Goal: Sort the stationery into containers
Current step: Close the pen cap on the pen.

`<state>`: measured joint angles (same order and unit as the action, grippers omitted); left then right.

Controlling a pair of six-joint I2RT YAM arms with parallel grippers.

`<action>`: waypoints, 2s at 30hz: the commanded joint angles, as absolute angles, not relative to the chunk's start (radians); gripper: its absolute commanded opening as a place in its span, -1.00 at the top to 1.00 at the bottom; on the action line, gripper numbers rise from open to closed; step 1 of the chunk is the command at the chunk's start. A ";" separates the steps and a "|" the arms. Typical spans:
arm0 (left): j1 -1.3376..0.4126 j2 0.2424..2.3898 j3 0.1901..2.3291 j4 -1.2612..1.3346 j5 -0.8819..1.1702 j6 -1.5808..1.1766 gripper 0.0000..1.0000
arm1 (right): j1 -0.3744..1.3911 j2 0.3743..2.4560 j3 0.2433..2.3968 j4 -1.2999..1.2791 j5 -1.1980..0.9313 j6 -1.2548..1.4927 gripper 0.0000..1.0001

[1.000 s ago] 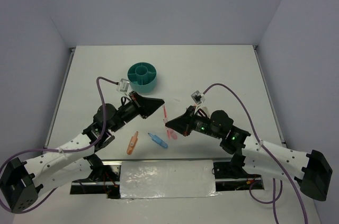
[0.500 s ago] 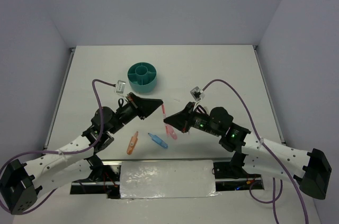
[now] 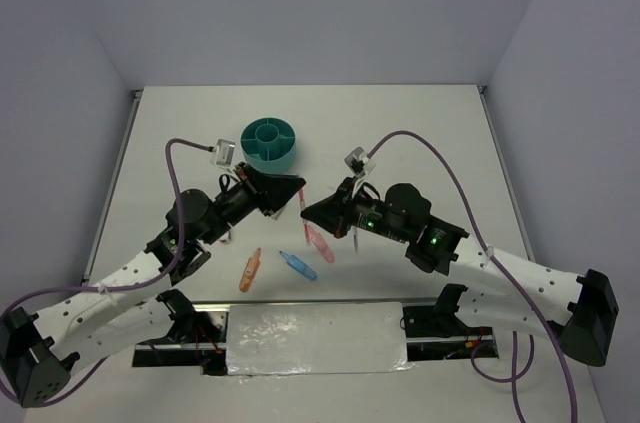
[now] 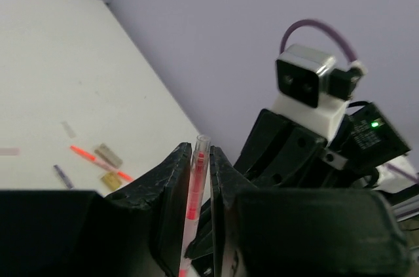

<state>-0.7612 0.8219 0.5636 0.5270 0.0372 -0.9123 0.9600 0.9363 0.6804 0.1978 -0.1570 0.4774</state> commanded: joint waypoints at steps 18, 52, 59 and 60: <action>-0.776 0.827 0.660 0.317 0.144 -0.772 0.86 | 0.968 0.953 0.802 0.252 -0.192 0.411 1.00; -0.776 0.810 0.890 0.213 0.138 -0.574 -0.16 | 0.977 1.009 0.795 0.265 -0.356 0.396 1.00; -0.776 0.833 0.870 0.201 0.149 -0.598 0.11 | 0.977 1.006 0.810 0.252 -0.334 0.390 1.00; -0.776 0.830 0.864 0.204 0.152 -0.603 0.10 | 0.977 1.005 0.813 0.249 -0.328 0.388 1.00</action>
<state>-0.7738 0.8349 0.8627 0.1806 0.1516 -0.6029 0.9691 1.0245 0.7593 0.2493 -0.3481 0.4133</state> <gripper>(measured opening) 0.448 0.180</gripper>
